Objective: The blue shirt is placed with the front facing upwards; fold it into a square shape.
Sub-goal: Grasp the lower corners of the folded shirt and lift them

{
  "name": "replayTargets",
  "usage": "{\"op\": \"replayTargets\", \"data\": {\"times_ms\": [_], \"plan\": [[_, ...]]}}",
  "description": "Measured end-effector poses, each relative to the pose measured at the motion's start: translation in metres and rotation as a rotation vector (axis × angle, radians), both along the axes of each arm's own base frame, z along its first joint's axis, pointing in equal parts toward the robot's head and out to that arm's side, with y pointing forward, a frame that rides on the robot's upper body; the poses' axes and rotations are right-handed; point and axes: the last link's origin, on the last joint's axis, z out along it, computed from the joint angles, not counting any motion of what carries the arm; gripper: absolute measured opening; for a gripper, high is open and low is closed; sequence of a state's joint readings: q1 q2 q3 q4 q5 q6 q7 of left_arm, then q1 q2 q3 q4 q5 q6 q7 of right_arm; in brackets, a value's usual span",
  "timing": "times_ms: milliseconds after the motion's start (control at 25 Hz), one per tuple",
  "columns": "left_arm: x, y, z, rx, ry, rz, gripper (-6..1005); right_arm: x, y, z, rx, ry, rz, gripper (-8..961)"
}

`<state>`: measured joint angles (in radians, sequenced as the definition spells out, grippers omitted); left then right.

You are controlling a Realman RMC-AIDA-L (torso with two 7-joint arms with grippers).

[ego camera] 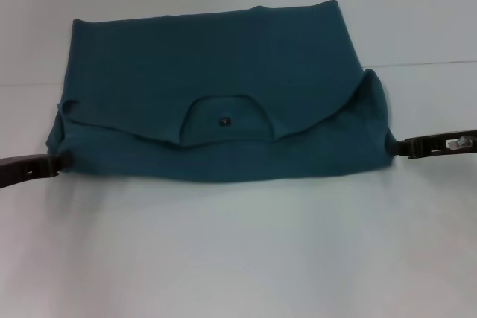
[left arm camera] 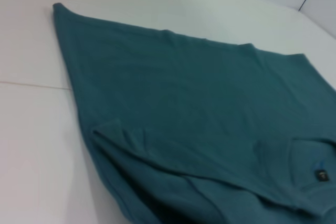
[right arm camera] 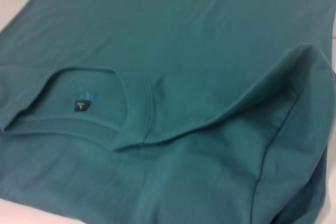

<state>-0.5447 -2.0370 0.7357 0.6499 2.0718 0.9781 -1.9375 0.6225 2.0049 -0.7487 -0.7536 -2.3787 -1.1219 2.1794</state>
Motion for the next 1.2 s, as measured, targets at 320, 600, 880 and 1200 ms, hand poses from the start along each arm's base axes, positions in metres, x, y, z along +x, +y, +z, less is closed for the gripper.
{"op": "replayTargets", "data": {"times_ms": [320, 600, 880, 1200], "plan": [[-0.006, -0.013, 0.003, -0.019, -0.044, 0.011, 33, 0.007, -0.01, 0.006, 0.007, 0.06, -0.009, 25], [-0.011, -0.018, 0.007, -0.008, -0.046, 0.022, 33, 0.004, -0.011, 0.009, 0.008, 0.077, 0.016, 62], [-0.007, -0.013, 0.007, -0.007, -0.045, 0.01, 33, -0.01, -0.004, 0.025, -0.003, 0.076, 0.04, 98], [-0.006, -0.013, 0.007, -0.01, -0.046, 0.009, 33, -0.008, -0.002, 0.022, -0.032, 0.037, 0.008, 140]]}}
